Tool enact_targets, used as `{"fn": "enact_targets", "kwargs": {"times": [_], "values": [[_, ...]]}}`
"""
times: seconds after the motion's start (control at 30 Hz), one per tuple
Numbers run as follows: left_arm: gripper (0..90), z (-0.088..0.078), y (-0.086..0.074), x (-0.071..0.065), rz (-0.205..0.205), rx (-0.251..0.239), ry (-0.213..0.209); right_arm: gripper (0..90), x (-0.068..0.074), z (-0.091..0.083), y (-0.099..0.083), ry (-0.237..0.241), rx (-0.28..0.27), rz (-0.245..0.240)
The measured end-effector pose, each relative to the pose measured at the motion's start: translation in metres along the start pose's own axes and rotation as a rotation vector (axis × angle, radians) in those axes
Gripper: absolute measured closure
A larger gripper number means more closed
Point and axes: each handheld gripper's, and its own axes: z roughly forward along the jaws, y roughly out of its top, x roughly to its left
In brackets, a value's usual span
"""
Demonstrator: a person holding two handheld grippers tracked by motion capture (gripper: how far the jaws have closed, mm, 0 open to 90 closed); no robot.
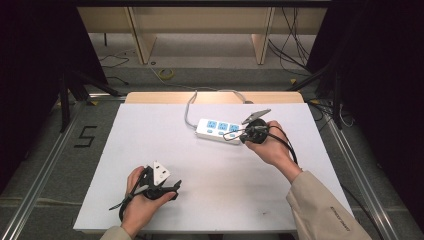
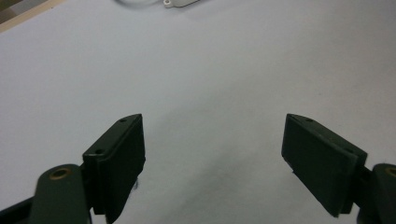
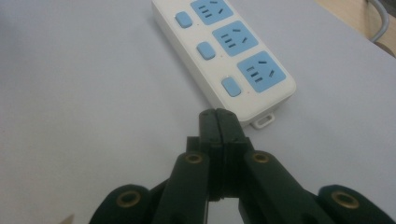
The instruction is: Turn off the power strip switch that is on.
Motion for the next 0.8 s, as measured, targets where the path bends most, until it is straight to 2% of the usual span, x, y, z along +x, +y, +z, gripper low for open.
{"fn": "enact_targets", "kwargs": {"times": [0.8], "values": [[21.3,0.0006,0.0001,-0.0005,0.000,0.003,-0.002,90.0,-0.0037,0.0089,0.0092,-0.004,0.015,0.006]]}}
